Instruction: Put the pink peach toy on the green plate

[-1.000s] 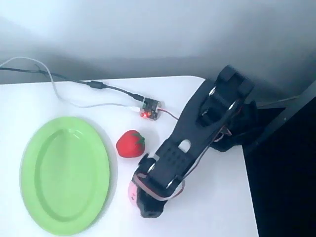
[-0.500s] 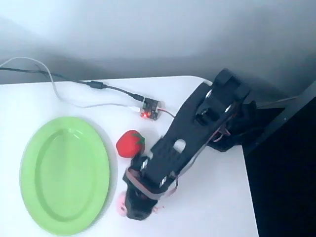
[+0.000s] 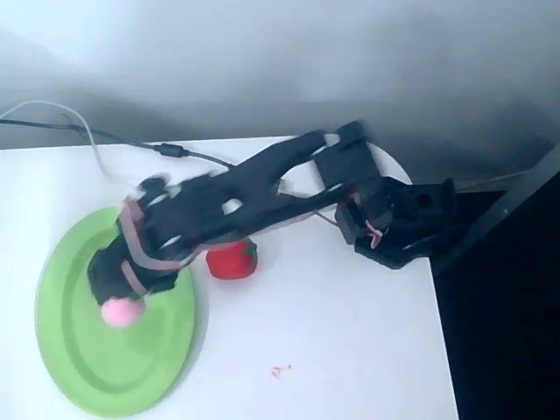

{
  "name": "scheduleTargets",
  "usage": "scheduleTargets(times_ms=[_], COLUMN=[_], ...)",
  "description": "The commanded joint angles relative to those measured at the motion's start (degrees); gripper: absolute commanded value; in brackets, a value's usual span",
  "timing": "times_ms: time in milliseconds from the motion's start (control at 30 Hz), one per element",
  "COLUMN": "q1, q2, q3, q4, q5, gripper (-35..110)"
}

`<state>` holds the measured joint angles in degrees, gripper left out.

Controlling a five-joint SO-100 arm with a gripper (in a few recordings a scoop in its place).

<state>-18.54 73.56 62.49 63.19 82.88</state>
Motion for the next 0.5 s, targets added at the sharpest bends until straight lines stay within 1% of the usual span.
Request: scheduleTargets(times_ms=[0, 167, 200, 233, 267, 433, 467], q1=[-0.8, -2.5, -2.5, -2.5, -2.5, -2.5, -2.4], q2=[-12.4, -19.2, -19.3, -19.8, -20.3, -21.7, -21.7], q3=[-15.4, -19.3, -18.9, -18.8, -19.1, -20.1, -20.0], q4=[6.0, 10.9, 11.3, 11.3, 11.2, 7.2, 5.5], q5=[-0.2, 2.5, 2.8, 3.0, 3.2, 4.0, 3.7], gripper=[0, 1, 8, 22, 29, 35, 34])
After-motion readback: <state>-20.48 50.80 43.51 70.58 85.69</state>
